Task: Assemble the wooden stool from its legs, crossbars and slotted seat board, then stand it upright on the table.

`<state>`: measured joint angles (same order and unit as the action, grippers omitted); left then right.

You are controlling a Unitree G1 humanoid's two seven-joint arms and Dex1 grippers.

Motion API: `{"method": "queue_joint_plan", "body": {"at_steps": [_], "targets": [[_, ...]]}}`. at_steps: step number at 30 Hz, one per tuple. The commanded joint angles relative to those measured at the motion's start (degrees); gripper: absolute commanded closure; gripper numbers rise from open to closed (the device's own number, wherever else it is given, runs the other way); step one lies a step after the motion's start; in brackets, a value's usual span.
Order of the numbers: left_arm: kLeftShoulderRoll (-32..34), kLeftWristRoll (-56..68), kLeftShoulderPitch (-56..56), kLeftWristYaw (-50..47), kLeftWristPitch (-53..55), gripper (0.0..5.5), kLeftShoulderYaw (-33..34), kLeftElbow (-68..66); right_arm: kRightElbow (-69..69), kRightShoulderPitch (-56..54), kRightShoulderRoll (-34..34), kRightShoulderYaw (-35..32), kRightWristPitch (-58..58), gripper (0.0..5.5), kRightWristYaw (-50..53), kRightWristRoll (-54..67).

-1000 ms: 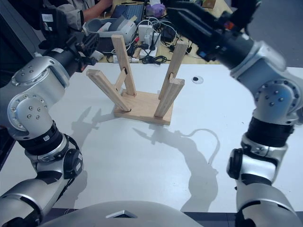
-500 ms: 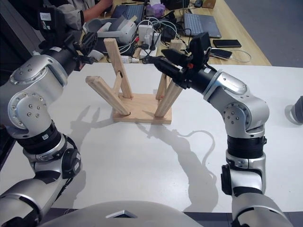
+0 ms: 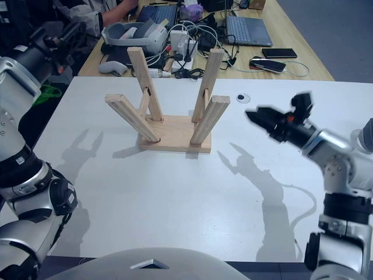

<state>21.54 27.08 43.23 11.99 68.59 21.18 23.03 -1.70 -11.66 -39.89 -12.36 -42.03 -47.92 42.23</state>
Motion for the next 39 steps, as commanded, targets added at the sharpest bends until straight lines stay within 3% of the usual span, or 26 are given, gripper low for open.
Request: {"method": "queue_joint_plan", "body": {"at_steps": [1, 9, 17, 22, 28, 33, 39], "targets": [[-3.6, 3.9, 2.8, -1.2, 2.9, 2.71, 1.0, 1.7, 1.7, 1.0, 3.2, 7.6, 3.5, 2.39, -3.6, -4.4], [-10.5, 8.5, 3.8, -5.1, 7.5, 2.71, -0.8, 5.6, -10.8, -8.1, 8.6, 15.6, 15.0, 2.39, -5.6, -16.2], [-13.7, 10.6, 4.1, -6.9, 9.7, 2.71, -3.5, 7.1, -15.7, -13.1, 13.8, 15.8, 17.7, 2.39, -9.1, -16.5], [-13.2, 10.8, 4.5, -6.9, 8.8, 2.71, -4.0, 6.3, -14.8, -14.9, 16.7, 11.6, 9.8, 3.18, -8.6, -10.2], [-12.3, 10.5, 4.5, -6.6, 7.0, 2.71, -4.8, 5.9, -11.5, -14.8, 19.3, 3.7, -2.3, 3.65, -2.3, -1.0], [-11.4, 10.5, 4.5, -6.6, 5.3, 2.71, -5.4, 5.5, -9.2, -14.5, 24.4, -6.0, -13.6, 4.01, 12.2, 8.8], [-10.5, 10.2, 4.5, -6.5, 3.6, 2.71, -6.4, 5.0, -7.7, -11.8, 33.1, -16.1, -17.3, 4.16, 34.5, 15.9]]}}
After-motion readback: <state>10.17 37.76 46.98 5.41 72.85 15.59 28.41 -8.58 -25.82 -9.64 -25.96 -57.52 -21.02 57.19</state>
